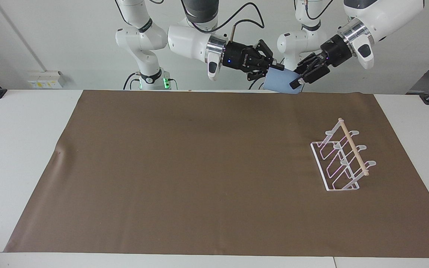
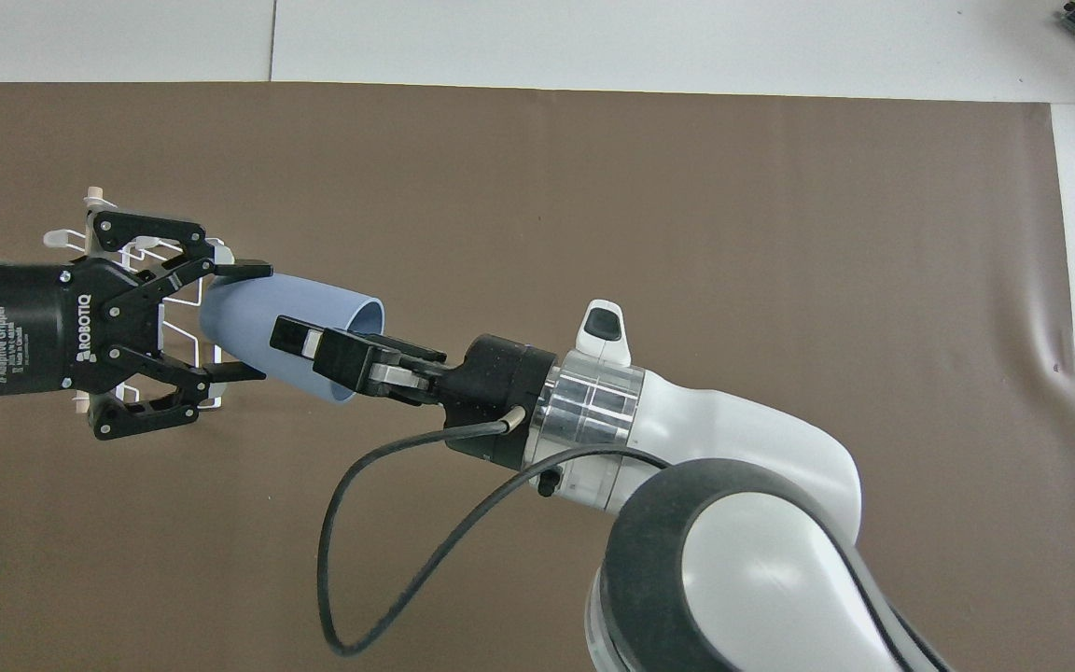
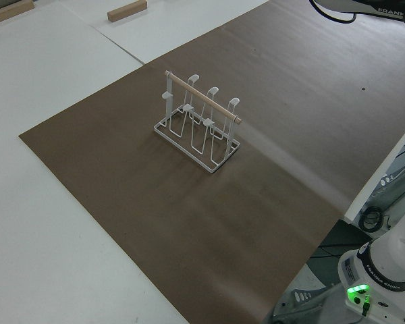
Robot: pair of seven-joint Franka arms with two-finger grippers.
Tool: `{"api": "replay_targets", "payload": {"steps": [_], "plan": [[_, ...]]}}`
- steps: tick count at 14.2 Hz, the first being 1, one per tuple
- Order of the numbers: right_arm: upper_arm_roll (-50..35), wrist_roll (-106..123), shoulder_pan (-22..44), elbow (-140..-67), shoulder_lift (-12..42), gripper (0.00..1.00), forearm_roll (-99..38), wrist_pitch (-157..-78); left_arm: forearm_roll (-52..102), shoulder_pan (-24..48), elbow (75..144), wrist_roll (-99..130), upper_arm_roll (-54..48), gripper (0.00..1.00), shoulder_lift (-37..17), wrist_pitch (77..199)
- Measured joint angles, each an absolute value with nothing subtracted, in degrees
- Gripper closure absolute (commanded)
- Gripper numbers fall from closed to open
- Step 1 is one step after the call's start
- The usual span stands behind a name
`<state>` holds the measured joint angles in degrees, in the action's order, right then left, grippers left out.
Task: Hang cup on cup holder
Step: 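Close the left gripper on the cup held by the right gripper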
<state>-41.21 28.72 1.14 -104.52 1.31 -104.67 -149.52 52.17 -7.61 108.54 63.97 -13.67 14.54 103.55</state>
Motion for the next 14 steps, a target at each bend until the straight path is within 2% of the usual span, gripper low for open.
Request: {"api": "replay_targets", "payload": {"steps": [4,5,6,7,9,14], "plan": [[-41.21,28.72,1.14,-104.52,1.30,1.00,-104.67,-149.54,52.17,-7.61,108.54,63.95,-13.67,1.00,14.54,103.57],[-41.21,28.72,1.14,-104.52,1.30,0.78,-104.67,-149.55,52.17,-7.61,108.54,63.94,-13.67,1.00,14.54,103.57],[-41.21,28.72,1.14,-104.52,1.30,0.45,-104.67,-149.56,52.17,-7.61,108.54,63.93,-13.68,1.00,14.54,103.58],[-41.20,28.71,1.13,-104.49,1.31,0.21,-104.67,-149.75,52.17,-7.61,108.54,63.80,-13.72,1.00,14.55,103.57],[-41.21,28.71,1.13,-104.40,1.30,0.00,-104.67,-150.70,52.17,-7.60,108.55,63.67,-13.92,1.00,14.55,103.57],[-41.51,28.71,1.14,-104.24,1.29,0.00,-104.67,-151.89,52.12,-7.60,108.63,63.63,-13.97,1.00,14.55,103.57]]}}
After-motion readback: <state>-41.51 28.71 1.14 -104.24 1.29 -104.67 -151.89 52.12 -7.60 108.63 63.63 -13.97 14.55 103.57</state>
